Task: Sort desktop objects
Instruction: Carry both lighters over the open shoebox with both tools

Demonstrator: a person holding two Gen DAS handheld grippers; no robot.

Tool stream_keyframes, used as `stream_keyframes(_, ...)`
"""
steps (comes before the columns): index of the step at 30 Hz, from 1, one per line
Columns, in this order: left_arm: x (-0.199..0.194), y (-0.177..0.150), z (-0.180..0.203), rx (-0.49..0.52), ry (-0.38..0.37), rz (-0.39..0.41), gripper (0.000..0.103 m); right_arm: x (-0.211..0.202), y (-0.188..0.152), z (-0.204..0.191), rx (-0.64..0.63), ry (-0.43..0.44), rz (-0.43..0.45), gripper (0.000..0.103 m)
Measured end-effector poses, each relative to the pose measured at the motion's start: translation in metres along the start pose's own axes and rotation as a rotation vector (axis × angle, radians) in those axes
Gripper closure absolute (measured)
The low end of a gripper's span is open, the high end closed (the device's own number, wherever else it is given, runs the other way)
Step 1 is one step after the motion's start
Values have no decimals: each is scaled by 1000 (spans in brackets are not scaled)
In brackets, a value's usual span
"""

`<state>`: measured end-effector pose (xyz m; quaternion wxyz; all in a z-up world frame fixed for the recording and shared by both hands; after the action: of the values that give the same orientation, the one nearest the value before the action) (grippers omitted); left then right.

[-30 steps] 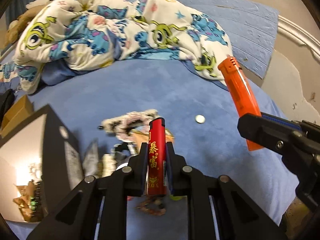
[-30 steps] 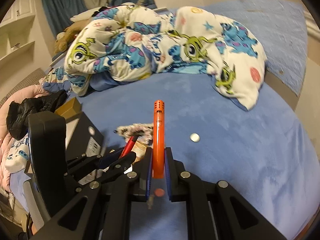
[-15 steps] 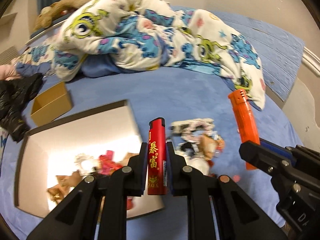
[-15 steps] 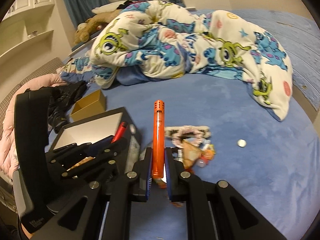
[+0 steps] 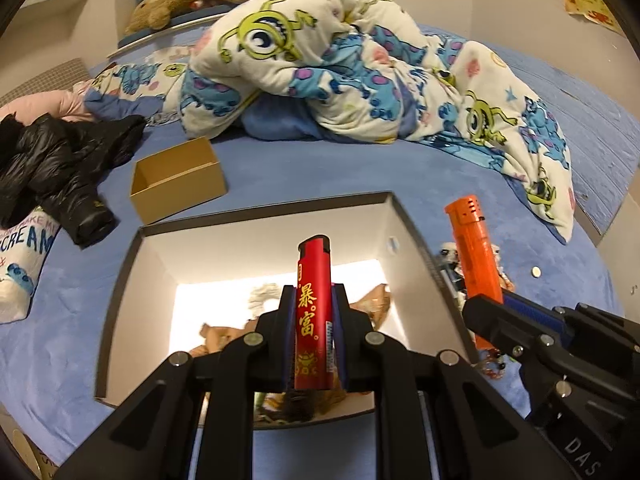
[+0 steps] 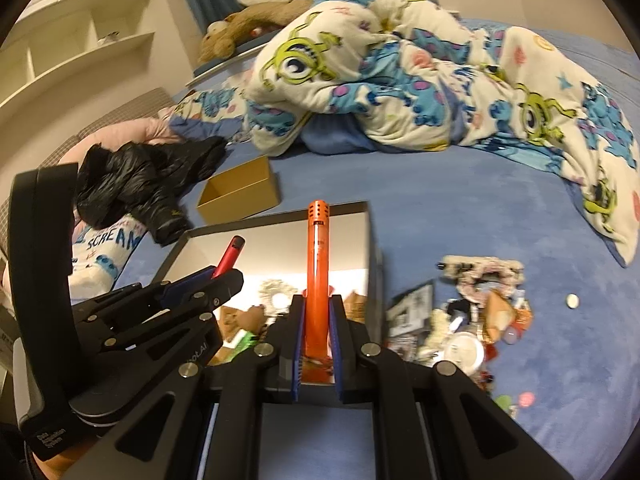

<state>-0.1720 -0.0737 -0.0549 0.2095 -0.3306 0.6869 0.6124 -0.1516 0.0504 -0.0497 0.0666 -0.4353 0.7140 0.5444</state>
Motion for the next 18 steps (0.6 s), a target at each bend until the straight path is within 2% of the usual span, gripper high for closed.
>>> stream_keyframes(7,6,-7,-28,-15,23,-17,86,22,-2,-28,-28,32,-24,92)
stream_keyframes(18,25,-22,-51,-28,47,-54,86,52,-16,-38,-12,54,-55,92)
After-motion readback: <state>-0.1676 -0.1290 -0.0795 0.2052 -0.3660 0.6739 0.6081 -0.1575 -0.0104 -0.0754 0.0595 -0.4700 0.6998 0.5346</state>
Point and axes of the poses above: each gripper's, at about its wrist camera, not at the fingertips, and x roughly the way its jaws point, z to its right, y to its top, the point moved 8 cm from there along x, roughly the way its jaws point, and after that the axes turned 13 degrees about y, right-handed, at the moved point
